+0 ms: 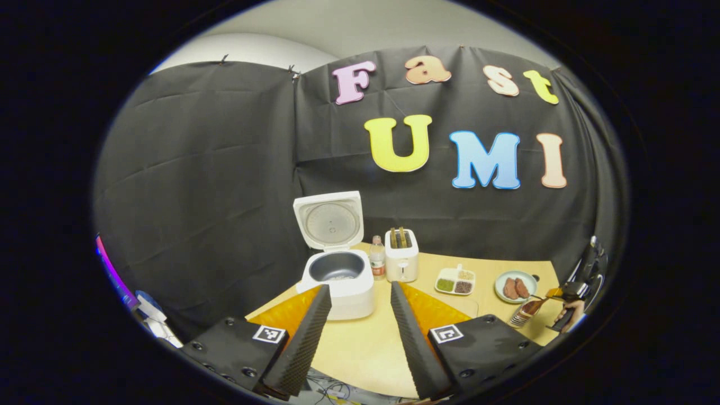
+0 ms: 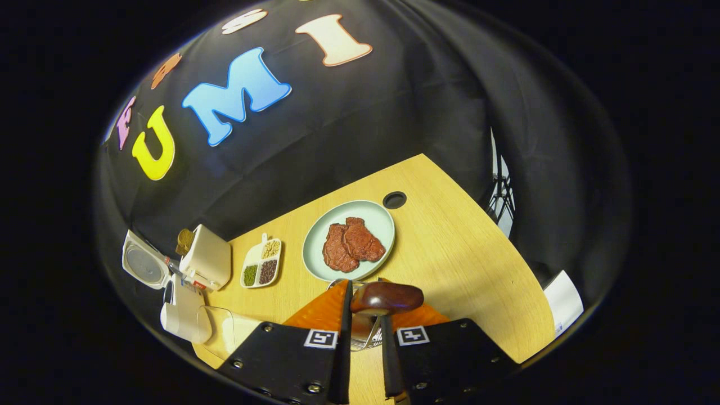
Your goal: Close the left gripper, press the button to open the rice cooker; take a wooden spoon from the chopstick holder with the right hand, scoop a spoonful of rice and pour it into the rice cooker, then put the wooden spoon back into the chopstick holder.
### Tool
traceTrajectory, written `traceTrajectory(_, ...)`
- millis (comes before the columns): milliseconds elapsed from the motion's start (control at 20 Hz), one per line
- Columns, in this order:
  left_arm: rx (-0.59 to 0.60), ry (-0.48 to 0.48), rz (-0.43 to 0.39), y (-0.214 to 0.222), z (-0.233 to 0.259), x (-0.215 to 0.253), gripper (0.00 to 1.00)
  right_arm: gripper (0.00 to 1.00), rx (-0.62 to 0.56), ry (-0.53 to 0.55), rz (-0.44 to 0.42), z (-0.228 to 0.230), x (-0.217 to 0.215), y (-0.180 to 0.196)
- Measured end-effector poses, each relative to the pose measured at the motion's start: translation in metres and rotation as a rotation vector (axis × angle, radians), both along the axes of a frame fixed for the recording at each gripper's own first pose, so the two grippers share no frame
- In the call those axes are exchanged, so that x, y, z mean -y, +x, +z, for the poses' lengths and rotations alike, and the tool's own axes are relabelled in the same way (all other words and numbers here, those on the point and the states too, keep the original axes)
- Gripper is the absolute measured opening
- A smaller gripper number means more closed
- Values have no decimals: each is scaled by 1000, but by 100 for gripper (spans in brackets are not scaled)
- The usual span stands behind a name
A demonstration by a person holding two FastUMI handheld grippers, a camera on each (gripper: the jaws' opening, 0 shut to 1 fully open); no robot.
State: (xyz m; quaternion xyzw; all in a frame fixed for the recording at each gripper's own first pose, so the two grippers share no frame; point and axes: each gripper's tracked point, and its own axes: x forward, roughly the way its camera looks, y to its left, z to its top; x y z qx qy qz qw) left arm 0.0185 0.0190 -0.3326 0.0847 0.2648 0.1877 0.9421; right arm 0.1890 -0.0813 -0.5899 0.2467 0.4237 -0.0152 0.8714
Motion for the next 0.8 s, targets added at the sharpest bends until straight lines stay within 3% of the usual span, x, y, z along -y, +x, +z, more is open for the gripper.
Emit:
traceTrajectory(50,1,1,-1,0,-1,-1,82,24,1,-15,5,0,2,-1)
traceTrajectory(100,4,1,0,-1,2,-1,75,25,7,-28,-3,2,5,1)
traceTrajectory(150,8,0,2,-2,2,-2,81,26,20,-33,-18,8,8,3)
traceTrajectory(200,11,-3,4,-2,2,-4,78,30,35,-30,-29,13,10,5)
traceTrajectory(250,12,-8,4,-3,0,-4,75,37,37,-39,-39,17,14,2)
traceTrajectory(300,14,-12,3,-2,0,-4,78,61,34,-39,-35,19,16,-2)
traceTrajectory(350,15,-16,0,-2,1,-5,78,62,34,-44,-31,20,18,-3)
traceTrajectory(400,20,-21,-4,0,1,-4,81,70,36,-56,-35,22,23,-4)
traceTrajectory(450,27,-25,-9,2,1,-4,81,66,41,-74,-48,26,30,-7)
traceTrajectory(500,33,-27,-16,3,4,-3,81,78,59,-95,-69,34,39,-6)
traceTrajectory(800,69,-46,-44,14,8,-12,81,87,299,-120,-143,123,49,7)
